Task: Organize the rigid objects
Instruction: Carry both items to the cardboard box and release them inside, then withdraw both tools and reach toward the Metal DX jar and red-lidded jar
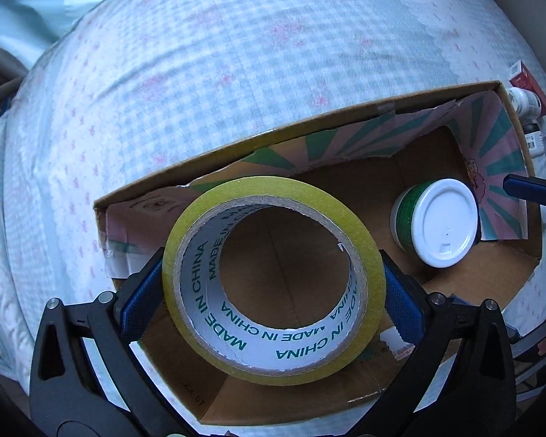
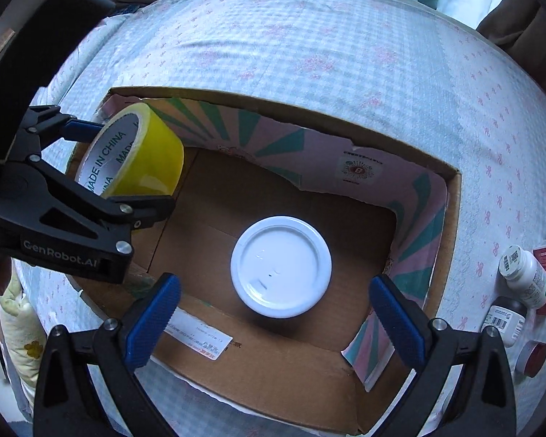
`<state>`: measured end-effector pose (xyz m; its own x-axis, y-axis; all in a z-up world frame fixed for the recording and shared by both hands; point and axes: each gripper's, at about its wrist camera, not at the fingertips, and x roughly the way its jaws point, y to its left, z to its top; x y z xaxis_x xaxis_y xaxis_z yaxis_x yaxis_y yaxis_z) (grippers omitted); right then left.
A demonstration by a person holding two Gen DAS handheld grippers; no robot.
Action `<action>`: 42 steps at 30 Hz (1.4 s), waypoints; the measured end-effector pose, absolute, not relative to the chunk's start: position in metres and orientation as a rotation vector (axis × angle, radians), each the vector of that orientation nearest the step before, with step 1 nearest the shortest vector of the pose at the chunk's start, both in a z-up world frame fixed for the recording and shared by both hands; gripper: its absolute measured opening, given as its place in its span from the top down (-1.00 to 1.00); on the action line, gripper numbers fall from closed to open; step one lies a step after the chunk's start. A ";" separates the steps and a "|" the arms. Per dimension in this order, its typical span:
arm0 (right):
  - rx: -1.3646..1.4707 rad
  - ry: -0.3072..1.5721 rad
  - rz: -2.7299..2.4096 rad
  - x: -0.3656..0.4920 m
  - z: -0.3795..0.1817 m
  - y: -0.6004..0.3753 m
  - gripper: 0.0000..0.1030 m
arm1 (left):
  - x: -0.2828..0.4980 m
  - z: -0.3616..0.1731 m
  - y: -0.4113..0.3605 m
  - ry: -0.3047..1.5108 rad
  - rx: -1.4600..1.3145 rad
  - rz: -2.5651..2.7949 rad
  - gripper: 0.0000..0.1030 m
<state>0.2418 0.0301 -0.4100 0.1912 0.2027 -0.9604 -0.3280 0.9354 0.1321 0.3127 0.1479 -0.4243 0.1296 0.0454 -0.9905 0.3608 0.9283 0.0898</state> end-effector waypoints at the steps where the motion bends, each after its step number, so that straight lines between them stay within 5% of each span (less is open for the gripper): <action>1: -0.112 1.326 0.374 0.242 -0.411 0.030 -1.00 | 0.313 -0.426 0.149 1.445 0.343 -0.229 -1.00; 10: -0.118 1.319 0.368 0.235 -0.412 0.034 -1.00 | 0.311 -0.425 0.171 1.441 0.154 -0.294 -1.00; 30: -0.169 1.303 0.368 0.233 -0.410 0.048 -1.00 | 0.300 -0.415 0.170 1.425 0.198 -0.274 -1.00; 42: -0.221 1.180 0.313 0.192 -0.322 0.011 -1.00 | 0.258 -0.304 0.162 1.222 0.198 -0.251 -1.00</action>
